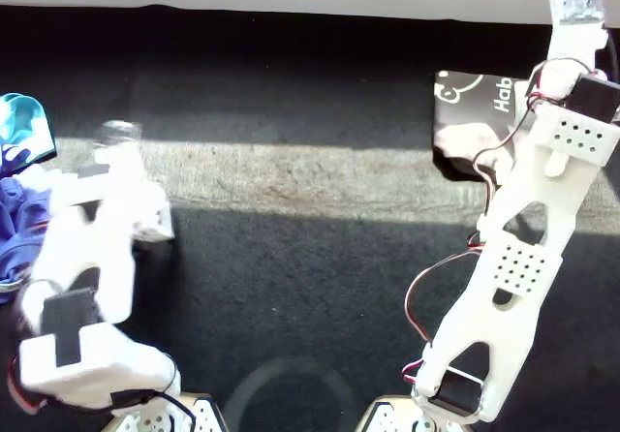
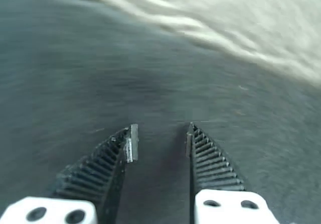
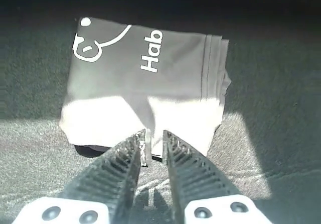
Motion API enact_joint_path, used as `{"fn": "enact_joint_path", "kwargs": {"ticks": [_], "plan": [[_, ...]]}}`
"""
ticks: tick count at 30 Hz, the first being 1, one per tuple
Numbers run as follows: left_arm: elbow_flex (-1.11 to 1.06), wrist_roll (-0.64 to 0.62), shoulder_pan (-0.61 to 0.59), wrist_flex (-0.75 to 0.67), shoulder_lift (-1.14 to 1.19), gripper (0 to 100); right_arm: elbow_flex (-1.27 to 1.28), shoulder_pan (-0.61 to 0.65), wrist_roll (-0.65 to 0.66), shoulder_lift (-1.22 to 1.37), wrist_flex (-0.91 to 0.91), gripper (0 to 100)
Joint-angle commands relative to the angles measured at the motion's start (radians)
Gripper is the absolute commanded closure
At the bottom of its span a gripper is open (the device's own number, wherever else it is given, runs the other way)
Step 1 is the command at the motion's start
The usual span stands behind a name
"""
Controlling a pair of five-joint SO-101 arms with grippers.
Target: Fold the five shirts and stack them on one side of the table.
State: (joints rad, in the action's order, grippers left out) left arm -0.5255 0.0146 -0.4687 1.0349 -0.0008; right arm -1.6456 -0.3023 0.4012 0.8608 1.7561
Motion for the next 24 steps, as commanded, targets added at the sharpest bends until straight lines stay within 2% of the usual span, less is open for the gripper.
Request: {"fn": "enact_joint_path", "kwargs": {"ticks": [1, 4, 9, 16, 21, 24], "plan": [[0.156, 0.008, -0.186, 0.112, -0.114, 82, -0.018, 0.038, -0.005, -0.211, 0.012, 94.7], [0.288, 0.086, -0.311, 0.199, -0.157, 75, 0.16, 0.071, -0.005, -0.375, 0.012, 88.5], [0.443, 0.104, -0.43, 0.198, -0.159, 73, 0.648, 0.159, -0.005, -0.7, 0.012, 80.3], [0.452, 0.106, -0.449, -0.018, -0.159, 73, 1.222, 0.289, -0.005, -1.139, 0.008, 80.3], [0.447, 0.106, -0.472, -0.175, -0.154, 73, 1.523, 0.346, -0.005, -1.368, 0.004, 80.3], [0.453, 0.11, -0.487, -0.238, -0.116, 77, 1.672, 0.352, -0.003, -1.469, 0.004, 80.3]]}}
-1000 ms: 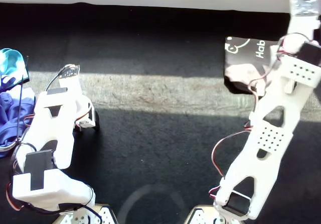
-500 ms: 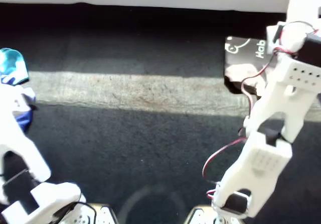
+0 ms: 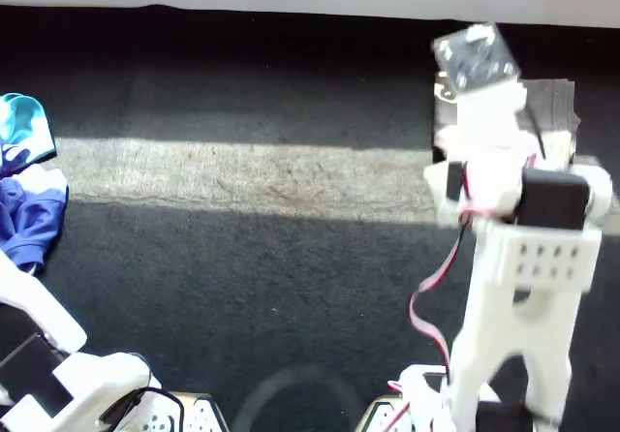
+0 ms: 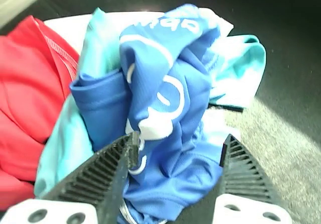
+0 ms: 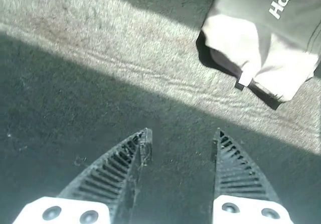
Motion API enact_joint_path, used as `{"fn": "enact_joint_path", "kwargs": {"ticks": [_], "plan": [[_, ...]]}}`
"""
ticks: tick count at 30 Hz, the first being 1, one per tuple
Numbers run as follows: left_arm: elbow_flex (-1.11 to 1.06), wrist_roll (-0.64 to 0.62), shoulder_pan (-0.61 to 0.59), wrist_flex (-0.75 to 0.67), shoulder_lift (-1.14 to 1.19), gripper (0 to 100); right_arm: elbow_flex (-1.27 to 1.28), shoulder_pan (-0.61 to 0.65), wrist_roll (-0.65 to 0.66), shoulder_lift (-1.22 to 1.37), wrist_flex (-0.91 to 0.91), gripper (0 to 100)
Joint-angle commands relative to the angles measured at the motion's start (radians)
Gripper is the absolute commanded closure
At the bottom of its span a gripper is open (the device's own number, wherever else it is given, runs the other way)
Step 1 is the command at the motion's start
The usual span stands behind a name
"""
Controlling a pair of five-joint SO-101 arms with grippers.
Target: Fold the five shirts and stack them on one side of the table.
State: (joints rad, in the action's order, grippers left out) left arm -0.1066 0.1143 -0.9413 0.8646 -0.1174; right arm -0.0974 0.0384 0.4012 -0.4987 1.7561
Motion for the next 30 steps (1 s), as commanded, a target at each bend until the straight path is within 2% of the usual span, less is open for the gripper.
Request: {"fn": "enact_joint_path", "kwargs": {"ticks": [1, 5, 11, 16, 18, 20, 21, 22, 25, 30], "plan": [[0.035, 0.028, -0.018, -0.091, 0.024, 79, 0.163, 0.012, -0.002, -0.137, 0.004, 80.3], [0.039, 0.098, -0.018, -0.163, 0.143, 81, 0.295, 0.012, -0.002, -0.236, 0.004, 80.3], [0.041, 0.098, -0.016, -0.232, 0.251, 73, 0.435, 0.012, -0.002, -0.329, -0.033, 80.3], [0.041, 0.098, -0.013, -0.236, 0.262, 73, 0.532, 0.012, -0.005, -0.375, -0.061, 80.3], [0.041, 0.098, -0.01, -0.233, 0.262, 80, 0.555, 0.012, -0.005, -0.387, -0.061, 80.3], [0.039, 0.098, 0.004, -0.23, 0.262, 96, 0.568, 0.012, -0.005, -0.397, -0.061, 80.3], [0.039, 0.095, 0.01, -0.229, 0.262, 100, 0.575, 0.012, -0.005, -0.4, -0.061, 80.3], [0.038, 0.095, 0.019, -0.218, 0.262, 97, 0.582, 0.012, -0.005, -0.403, -0.061, 80.3], [0.064, 0.092, 0.059, -0.127, 0.26, 99, 0.605, 0.012, -0.006, -0.406, -0.061, 80.3], [0.237, 0.035, 0.177, 0.219, 0.26, 99, 0.68, 0.01, -0.006, -0.406, -0.108, 80.3]]}}
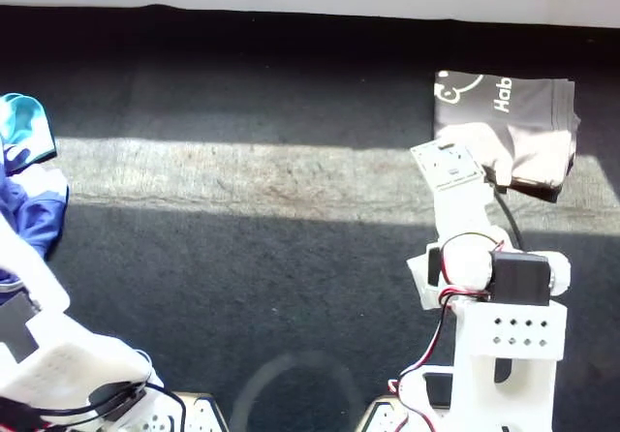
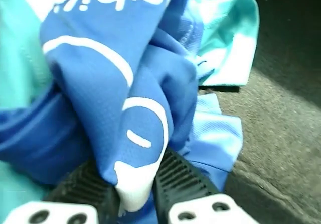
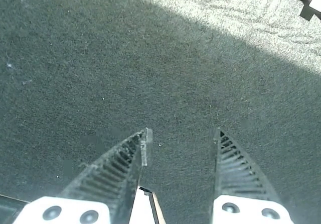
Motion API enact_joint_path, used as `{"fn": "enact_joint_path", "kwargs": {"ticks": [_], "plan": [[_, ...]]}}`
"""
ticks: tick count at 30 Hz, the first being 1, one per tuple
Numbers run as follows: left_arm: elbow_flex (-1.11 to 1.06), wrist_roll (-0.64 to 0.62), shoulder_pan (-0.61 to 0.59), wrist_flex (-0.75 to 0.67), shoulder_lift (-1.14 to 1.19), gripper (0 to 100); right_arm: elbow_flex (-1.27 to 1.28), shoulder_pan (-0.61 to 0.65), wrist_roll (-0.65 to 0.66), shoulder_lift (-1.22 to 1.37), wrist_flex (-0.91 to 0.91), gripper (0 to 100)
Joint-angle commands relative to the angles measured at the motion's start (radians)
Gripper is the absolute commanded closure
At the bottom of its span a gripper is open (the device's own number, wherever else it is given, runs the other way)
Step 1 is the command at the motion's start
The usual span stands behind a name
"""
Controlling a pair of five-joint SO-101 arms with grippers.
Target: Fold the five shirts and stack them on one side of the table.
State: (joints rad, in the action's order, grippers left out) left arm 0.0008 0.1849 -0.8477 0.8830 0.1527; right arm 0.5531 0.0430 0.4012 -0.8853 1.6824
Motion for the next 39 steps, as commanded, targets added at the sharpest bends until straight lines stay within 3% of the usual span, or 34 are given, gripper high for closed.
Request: {"fn": "enact_joint_path", "kwargs": {"ticks": [1, 6, 10, 20, 24, 29, 35, 39], "plan": [[0.177, -0.043, 0.117, 0.288, -0.01, 99, 0.045, 0.005, -0.006, -0.019, -0.048, 80.3], [0.417, -0.044, 0.343, 0.694, -0.01, 99, 0.087, 0.004, -0.006, -0.019, -0.096, 80.3], [0.539, -0.063, 0.547, 0.87, -0.01, 99, 0.084, 0.004, -0.008, -0.019, -0.108, 80.3], [0.343, -0.213, 1.078, 0.878, -0.105, 99, 0.085, 0.002, -0.008, -0.019, -0.114, 80.3], [0.317, -0.23, 1.218, 0.879, -0.134, 95, 0.085, 0.002, -0.008, -0.019, -0.114, 80.3], [0.318, -0.222, 1.236, 0.881, -0.196, 74, 0.085, 0.002, -0.008, -0.018, -0.116, 80.3], [0.321, -0.222, 1.036, 0.879, -0.311, 76, 0.085, 0.002, -0.008, -0.012, -0.117, 80.3], [0.312, -0.201, 0.788, 0.879, -0.4, 77, 0.081, 0.002, -0.009, -0.012, -0.186, 80.3]]}}
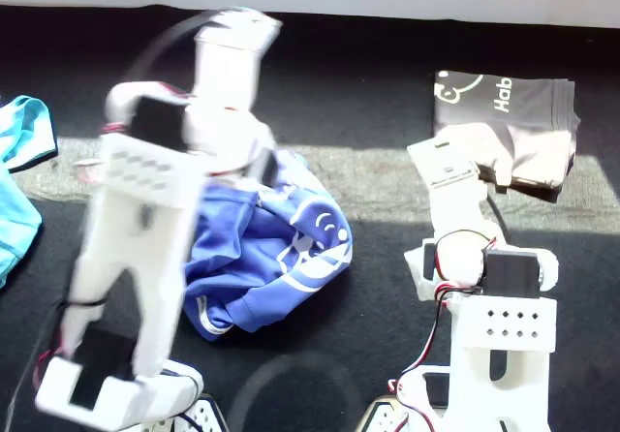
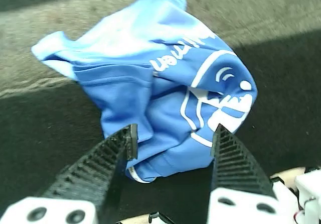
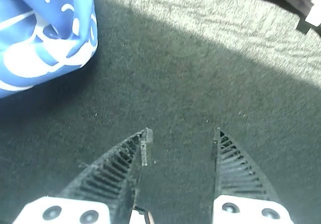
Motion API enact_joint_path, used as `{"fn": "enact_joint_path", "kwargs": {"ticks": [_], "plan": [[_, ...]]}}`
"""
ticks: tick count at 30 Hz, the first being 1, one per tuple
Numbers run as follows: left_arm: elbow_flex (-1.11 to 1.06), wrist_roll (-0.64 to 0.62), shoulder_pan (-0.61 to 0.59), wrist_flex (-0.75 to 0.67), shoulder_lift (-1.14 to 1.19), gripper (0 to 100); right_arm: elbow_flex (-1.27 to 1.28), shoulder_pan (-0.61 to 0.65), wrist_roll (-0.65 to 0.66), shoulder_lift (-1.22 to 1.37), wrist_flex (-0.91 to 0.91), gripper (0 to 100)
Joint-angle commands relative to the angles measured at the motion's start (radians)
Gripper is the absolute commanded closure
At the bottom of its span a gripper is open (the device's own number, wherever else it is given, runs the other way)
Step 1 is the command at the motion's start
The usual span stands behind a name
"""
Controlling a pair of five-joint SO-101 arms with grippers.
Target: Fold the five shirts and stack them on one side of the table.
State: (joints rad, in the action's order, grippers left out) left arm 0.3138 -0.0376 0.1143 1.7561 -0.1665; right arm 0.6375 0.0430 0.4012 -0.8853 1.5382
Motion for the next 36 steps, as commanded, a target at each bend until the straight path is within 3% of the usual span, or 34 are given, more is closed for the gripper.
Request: {"fn": "enact_joint_path", "kwargs": {"ticks": [1, 4, 7, 13, 20, 36], "plan": [[-0.015, 0.055, -0.251, 0.006, -0.099, 78, -0.008, 0.007, -0.023, -0.01, -0.065, 80.3], [-0.079, 0.164, -0.469, 0.006, -0.125, 78, -0.008, 0.036, -0.126, -0.005, -0.147, 80.3], [-0.15, 0.235, -0.657, 0.005, -0.128, 78, -0.008, 0.148, -0.181, 0.056, -0.179, 80.3], [-0.252, 0.334, -0.898, 0.005, -0.128, 78, -0.142, 0.394, -0.311, 0.323, -0.263, 80.3], [-0.326, 0.365, -1.007, -0.025, -0.136, 78, -0.476, 0.605, -0.451, 0.677, -0.297, 80.3], [-0.323, 0.371, -1.061, -0.071, -0.137, 78, -1.208, 0.766, -0.701, 1.307, -0.111, 80.3]]}}
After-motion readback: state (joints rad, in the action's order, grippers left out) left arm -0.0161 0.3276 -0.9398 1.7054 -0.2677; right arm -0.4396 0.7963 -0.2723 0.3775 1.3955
